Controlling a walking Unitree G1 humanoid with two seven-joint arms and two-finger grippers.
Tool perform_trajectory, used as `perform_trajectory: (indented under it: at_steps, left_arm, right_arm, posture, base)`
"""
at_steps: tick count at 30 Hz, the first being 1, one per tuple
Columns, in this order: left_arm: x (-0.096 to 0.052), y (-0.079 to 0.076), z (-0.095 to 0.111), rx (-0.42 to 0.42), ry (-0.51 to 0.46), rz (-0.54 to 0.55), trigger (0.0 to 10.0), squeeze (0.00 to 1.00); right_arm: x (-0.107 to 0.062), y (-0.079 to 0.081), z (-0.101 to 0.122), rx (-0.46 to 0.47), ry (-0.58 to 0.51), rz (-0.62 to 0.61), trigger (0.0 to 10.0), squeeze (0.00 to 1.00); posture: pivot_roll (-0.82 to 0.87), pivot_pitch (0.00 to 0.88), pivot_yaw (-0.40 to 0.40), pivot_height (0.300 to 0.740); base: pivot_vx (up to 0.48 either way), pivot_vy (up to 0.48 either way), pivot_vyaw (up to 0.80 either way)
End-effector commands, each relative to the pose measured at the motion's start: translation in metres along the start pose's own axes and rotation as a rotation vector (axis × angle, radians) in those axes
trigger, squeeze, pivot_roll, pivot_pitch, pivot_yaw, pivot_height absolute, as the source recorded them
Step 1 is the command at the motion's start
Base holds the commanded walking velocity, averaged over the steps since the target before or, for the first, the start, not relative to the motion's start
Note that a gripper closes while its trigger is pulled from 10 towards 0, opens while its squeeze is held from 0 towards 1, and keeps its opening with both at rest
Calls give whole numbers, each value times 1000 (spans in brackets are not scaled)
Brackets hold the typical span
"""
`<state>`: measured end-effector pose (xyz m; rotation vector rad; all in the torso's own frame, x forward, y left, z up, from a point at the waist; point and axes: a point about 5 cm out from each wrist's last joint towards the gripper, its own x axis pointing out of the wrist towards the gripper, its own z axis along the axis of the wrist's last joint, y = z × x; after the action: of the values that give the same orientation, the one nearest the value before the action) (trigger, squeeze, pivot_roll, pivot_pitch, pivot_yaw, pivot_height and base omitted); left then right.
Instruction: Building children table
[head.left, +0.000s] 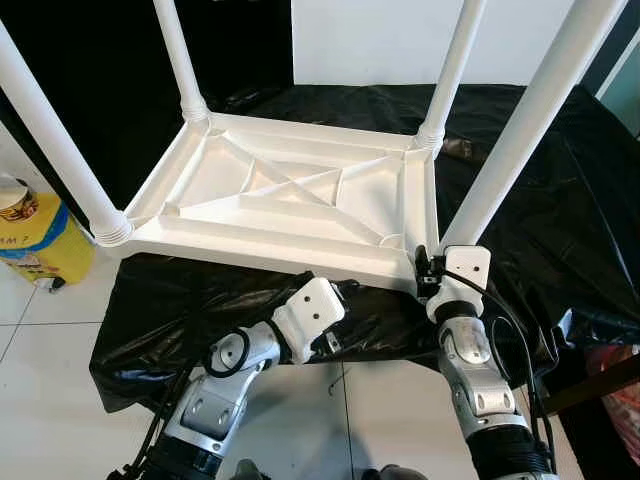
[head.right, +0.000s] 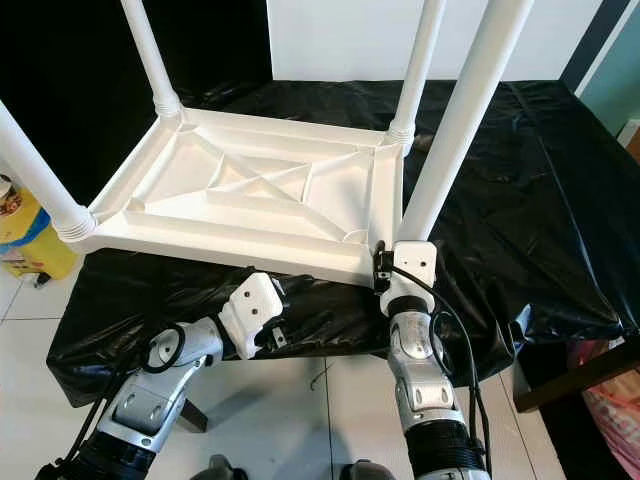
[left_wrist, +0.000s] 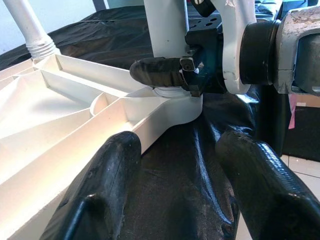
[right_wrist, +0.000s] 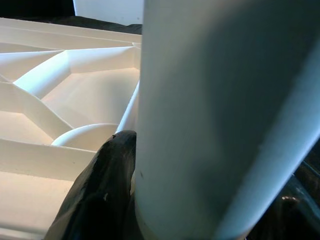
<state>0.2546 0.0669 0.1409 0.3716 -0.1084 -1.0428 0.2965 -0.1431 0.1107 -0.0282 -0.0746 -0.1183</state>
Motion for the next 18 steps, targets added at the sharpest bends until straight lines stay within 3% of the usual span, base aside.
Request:
perform_trajectory:
  at_steps: [1,13,14,18]
  left_arm:
    - [0,-1,1,7,-1,41,10000,0]
    - [0,0,2,4,-2,48,10000,0]
    - [1,0,2,3,-2,50,10000,0]
    - [1,0,2,3,-2,53,10000,0]
  right_arm:
    - [-4,0,-15,-24,87,-5,10000,0]
    - [-2,-2,-12,-30,76,8,10000,0]
    - [-2,-3,-12,-32,74,11,10000,1000]
    - [-2,-4,-10,-39,65,19,10000,1000]
  posture:
    - [22,74,-41,740]
    - [21,86,-50,740]
    - [20,87,-52,740]
    - [16,89,-53,740]
  base:
    - [0,0,0]
    - [0,0,0]
    - [0,0,0]
    - [0,0,0]
